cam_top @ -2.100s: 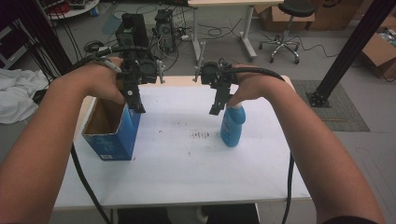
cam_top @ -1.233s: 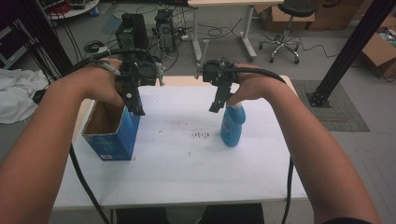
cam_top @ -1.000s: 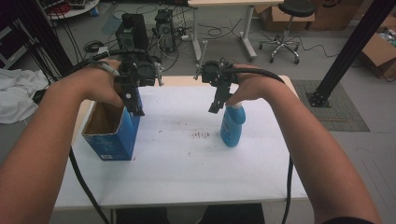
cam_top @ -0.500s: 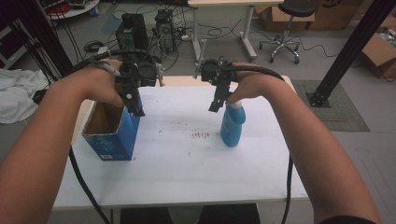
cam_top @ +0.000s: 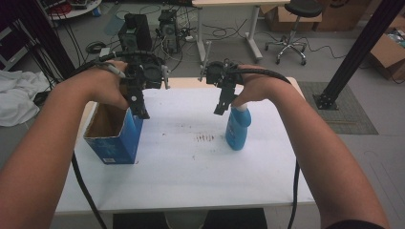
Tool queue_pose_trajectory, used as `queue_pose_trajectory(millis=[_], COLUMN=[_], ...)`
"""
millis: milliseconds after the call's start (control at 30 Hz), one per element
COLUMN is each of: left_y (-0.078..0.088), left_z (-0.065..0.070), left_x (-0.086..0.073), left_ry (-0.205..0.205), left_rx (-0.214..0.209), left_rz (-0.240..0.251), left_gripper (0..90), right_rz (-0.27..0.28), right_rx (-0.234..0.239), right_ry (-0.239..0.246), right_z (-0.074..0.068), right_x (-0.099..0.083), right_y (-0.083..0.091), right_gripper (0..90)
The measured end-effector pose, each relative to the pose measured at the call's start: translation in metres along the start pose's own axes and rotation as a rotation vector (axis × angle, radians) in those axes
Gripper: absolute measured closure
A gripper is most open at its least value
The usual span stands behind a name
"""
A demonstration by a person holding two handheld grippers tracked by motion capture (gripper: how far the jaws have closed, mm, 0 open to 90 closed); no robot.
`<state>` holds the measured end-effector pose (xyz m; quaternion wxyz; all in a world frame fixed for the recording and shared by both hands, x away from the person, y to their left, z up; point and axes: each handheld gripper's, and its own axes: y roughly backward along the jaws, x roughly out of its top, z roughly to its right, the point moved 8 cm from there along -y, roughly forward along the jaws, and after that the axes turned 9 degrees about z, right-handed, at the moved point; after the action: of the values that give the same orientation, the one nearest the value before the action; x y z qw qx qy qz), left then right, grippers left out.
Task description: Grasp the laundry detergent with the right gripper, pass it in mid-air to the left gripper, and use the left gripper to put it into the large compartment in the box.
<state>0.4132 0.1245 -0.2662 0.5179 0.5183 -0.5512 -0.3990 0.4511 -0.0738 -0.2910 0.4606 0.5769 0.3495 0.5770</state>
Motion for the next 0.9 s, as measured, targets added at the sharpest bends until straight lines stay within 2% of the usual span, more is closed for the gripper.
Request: queue_pose_trajectory(millis=[100, 133, 167, 200, 233, 267, 300, 333, 400, 433, 467, 500, 533, 567, 600, 633, 667, 700, 733, 767, 867, 900], left_y=[-0.001, -0.001, -0.001, -0.001, 0.000, 0.000, 0.000, 0.000, 0.000, 0.000, 0.000, 0.000, 0.000, -0.001, -0.001, -0.002, -0.002, -0.003, -0.003, -0.004, -0.004, -0.005], left_z=[0.001, 0.002, 0.002, 0.003, 0.004, 0.004, 0.004, 0.004, 0.005, 0.006, 0.006, 0.007, 0.007, 0.008, 0.008, 0.008, 0.008, 0.008, 0.008, 0.008, 0.008, 0.008], left_x=[-0.001, -0.002, -0.002, -0.002, -0.002, -0.002, -0.002, -0.002, -0.001, -0.001, -0.001, -0.001, -0.001, -0.001, -0.001, 0.000, 0.000, 0.002, 0.002, 0.003, 0.005, 0.007], left_ry=[0.004, 0.006, 0.006, 0.008, 0.012, 0.012, 0.013, 0.013, 0.016, 0.016, 0.016, 0.015, 0.013, 0.010, 0.010, 0.008, 0.008, 0.002, 0.002, 0.003, -0.008, -0.013], left_rx=[-0.002, 0.000, 0.000, -0.001, 0.004, 0.004, 0.003, 0.004, 0.007, 0.010, 0.010, 0.009, 0.008, 0.010, 0.010, 0.008, 0.008, 0.009, 0.009, 0.005, 0.005, 0.003], left_rz=[0.000, -0.008, -0.011, -0.010, -0.007, -0.007, -0.006, -0.006, -0.001, 0.004, 0.004, 0.005, 0.004, 0.004, 0.004, 0.010, 0.010, 0.012, 0.012, 0.013, 0.017, 0.014], left_gripper=[0.1, 0.1, 0.1, 0.1, 0.1, 0.1, 0.1, 0.1, 0.1, 0.1, 0.1, 0.1, 0.1, 0.1, 0.1, 0.1, 0.1, 0.1, 0.1, 0.1, 0.1, 0.1], right_rz=[0.028, 0.052, 0.106, 0.106, 0.153, 0.153, 0.189, 0.189, 0.229, 0.283, 0.283, 0.348, 0.348, 0.412, 0.412, 0.454, 0.454, 0.489, 0.489, 0.522, 0.553, 0.563], right_rx=[-0.013, -0.020, -0.045, -0.045, -0.063, -0.063, -0.079, -0.079, -0.090, -0.088, -0.088, -0.092, -0.092, -0.106, -0.106, -0.140, -0.140, -0.157, -0.157, -0.189, -0.199, -0.208], right_ry=[-0.006, -0.007, -0.019, -0.019, -0.042, -0.042, -0.061, -0.061, -0.078, -0.093, -0.093, -0.115, -0.115, -0.133, -0.133, -0.154, -0.154, -0.166, -0.166, -0.186, -0.197, -0.213], right_z=[0.001, 0.002, 0.004, 0.004, 0.006, 0.006, 0.008, 0.008, 0.008, 0.007, 0.007, 0.007, 0.007, 0.006, 0.006, 0.006, 0.006, 0.005, 0.005, 0.004, 0.001, -0.003], right_x=[0.000, 0.001, 0.004, 0.004, 0.005, 0.005, 0.005, 0.005, 0.005, 0.005, 0.005, 0.005, 0.005, 0.003, 0.003, -0.001, -0.001, -0.006, -0.006, -0.012, -0.018, -0.025], right_y=[-0.001, 0.000, 0.001, 0.001, 0.002, 0.002, 0.003, 0.003, 0.005, 0.007, 0.007, 0.011, 0.011, 0.015, 0.015, 0.018, 0.018, 0.021, 0.021, 0.025, 0.027, 0.029], right_gripper=[0.0, 0.0, 0.0, 0.0, 0.0, 0.0, 0.0, 0.0, 0.0, 0.0, 0.0, 0.0, 0.0, 0.0, 0.0, 0.0, 0.0, 0.0, 0.0, 0.0, 0.0, 0.0])
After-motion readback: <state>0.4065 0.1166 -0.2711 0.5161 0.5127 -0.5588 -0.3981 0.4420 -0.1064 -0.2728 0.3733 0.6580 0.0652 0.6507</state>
